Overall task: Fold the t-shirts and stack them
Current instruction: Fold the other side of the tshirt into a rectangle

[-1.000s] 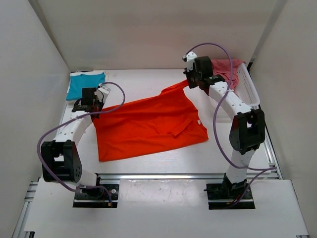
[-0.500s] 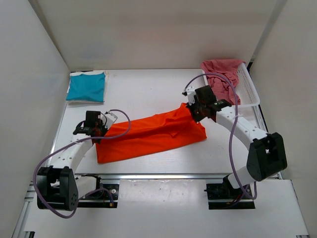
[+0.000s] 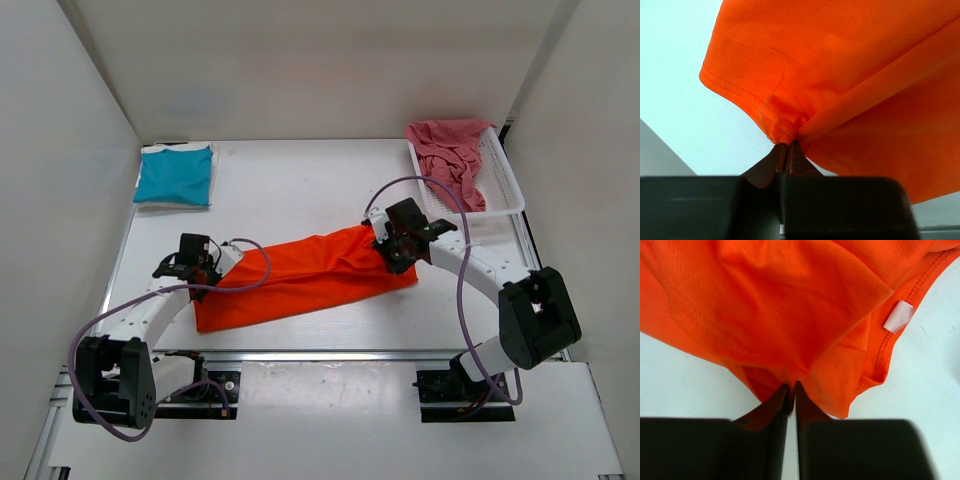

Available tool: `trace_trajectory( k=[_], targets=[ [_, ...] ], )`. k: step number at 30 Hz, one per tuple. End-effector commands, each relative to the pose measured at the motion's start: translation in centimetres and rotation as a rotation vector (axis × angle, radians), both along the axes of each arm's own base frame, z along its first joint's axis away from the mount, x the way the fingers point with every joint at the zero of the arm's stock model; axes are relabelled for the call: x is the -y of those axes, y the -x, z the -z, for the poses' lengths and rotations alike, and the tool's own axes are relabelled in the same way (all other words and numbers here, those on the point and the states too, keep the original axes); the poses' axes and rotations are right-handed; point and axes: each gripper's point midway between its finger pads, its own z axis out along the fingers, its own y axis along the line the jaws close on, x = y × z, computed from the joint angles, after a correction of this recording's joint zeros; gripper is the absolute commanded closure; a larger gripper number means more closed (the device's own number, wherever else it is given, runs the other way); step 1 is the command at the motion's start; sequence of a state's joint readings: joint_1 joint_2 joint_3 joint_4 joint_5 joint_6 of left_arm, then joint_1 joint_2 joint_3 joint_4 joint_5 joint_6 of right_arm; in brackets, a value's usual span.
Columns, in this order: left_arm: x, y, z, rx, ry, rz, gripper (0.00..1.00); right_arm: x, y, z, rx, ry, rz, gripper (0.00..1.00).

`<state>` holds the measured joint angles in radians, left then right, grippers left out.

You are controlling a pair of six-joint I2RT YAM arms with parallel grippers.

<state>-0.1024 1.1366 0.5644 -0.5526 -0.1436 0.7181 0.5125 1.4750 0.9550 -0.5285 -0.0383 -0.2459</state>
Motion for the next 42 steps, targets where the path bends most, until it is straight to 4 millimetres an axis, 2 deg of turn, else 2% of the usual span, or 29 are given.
trace_trajectory(
  k=[1, 2, 3, 4, 6, 8, 9, 11, 12, 14, 16, 18, 22, 23, 24, 26, 28, 30, 32, 35, 38, 42],
  targets=[
    [-0.6, -0.1, -0.6, 0.020, -0.033, 0.023, 0.88, 0.2, 0.7, 0.1, -0.022, -0.012, -0.033, 0.84],
    [-0.8, 0.1, -0.6, 0.018, -0.035, 0.015, 0.80, 0.5, 0.6, -0.2, -0.017, -0.023, -0.023, 0.73],
    [-0.7, 0.1, -0.7, 0.019, -0.038, 0.030, 0.70, 0.5, 1.3, 0.1, -0.054, -0.035, -0.020, 0.71],
    [-0.7, 0.3, -0.7, 0.018, -0.041, 0.038, 0.64, 0.4, 1.6, -0.4, -0.056, -0.056, -0.033, 0.70],
    [-0.7, 0.1, -1.6, 0.036, -0.039, 0.047, 0.42, 0.4, 1.7, -1.0, -0.053, -0.076, -0.042, 0.71],
    [-0.5, 0.2, -2.8, 0.062, -0.030, 0.061, 0.32, 0.5, 1.7, -2.2, -0.015, -0.091, -0.053, 0.73],
    [-0.4, 0.3, -3.6, 0.084, -0.023, 0.081, 0.28, 0.0, 1.5, -3.3, 0.019, -0.112, -0.079, 0.77],
    [0.0, 0.5, -4.5, 0.112, -0.015, 0.119, 0.27, -0.5, 0.5, -4.6, 0.090, -0.151, -0.089, 0.84],
    [0.4, 0.8, -4.6, 0.113, 0.002, 0.143, 0.27, -0.9, 0.1, -6.0, 0.137, -0.174, -0.091, 0.87],
    [0.8, 0.7, -5.5, 0.137, 0.024, 0.153, 0.27, -2.1, -2.0, -7.9, 0.246, -0.216, -0.095, 0.91],
    [1.3, 0.2, -6.0, 0.156, 0.057, 0.145, 0.27, -2.6, -3.7, -8.7, 0.303, -0.213, -0.079, 0.95],
    [2.0, -0.5, -5.8, 0.151, 0.074, 0.125, 0.27, -4.1, -5.0, -7.6, 0.289, -0.187, -0.106, 0.99],
    [3.1, -2.7, -6.1, 0.155, 0.104, 0.086, 0.27, -6.7, -5.9, -5.0, 0.179, -0.226, -0.131, 0.99],
    [3.2, -3.3, -6.5, 0.169, 0.116, 0.070, 0.28, -7.5, -6.0, -5.0, 0.177, -0.248, -0.152, 1.00],
    [2.9, -3.5, -6.0, 0.149, 0.119, 0.048, 0.27, -8.1, -5.9, -4.0, 0.150, -0.248, -0.158, 1.00],
    [2.0, -3.7, -5.0, 0.114, 0.118, -0.005, 0.28, -9.1, -6.4, -3.3, 0.149, -0.259, -0.186, 1.00],
    [0.1, -3.4, -3.5, 0.070, 0.080, -0.080, 0.27, -10.5, -6.3, -2.8, 0.146, -0.257, -0.239, 1.00],
    [-1.5, -2.7, -2.3, 0.037, 0.022, -0.142, 0.29, -11.0, -5.1, -2.0, 0.097, -0.258, -0.294, 1.00],
    [-3.1, -1.9, -1.4, 0.006, -0.034, -0.194, 0.28, -11.9, -3.2, -2.2, 0.053, -0.282, -0.357, 1.00],
    [-3.7, -0.8, -0.6, -0.022, -0.047, -0.221, 0.29, -11.8, -0.5, -1.3, -0.016, -0.292, -0.400, 0.99],
    [-4.1, 0.5, 0.1, -0.056, -0.075, -0.218, 0.32, -11.8, 1.1, -0.1, -0.040, -0.275, -0.415, 1.00],
    [-3.9, 1.0, -0.3, -0.049, -0.065, -0.212, 0.34, -11.8, 2.5, 1.2, -0.061, -0.255, -0.445, 1.00]
  ],
)
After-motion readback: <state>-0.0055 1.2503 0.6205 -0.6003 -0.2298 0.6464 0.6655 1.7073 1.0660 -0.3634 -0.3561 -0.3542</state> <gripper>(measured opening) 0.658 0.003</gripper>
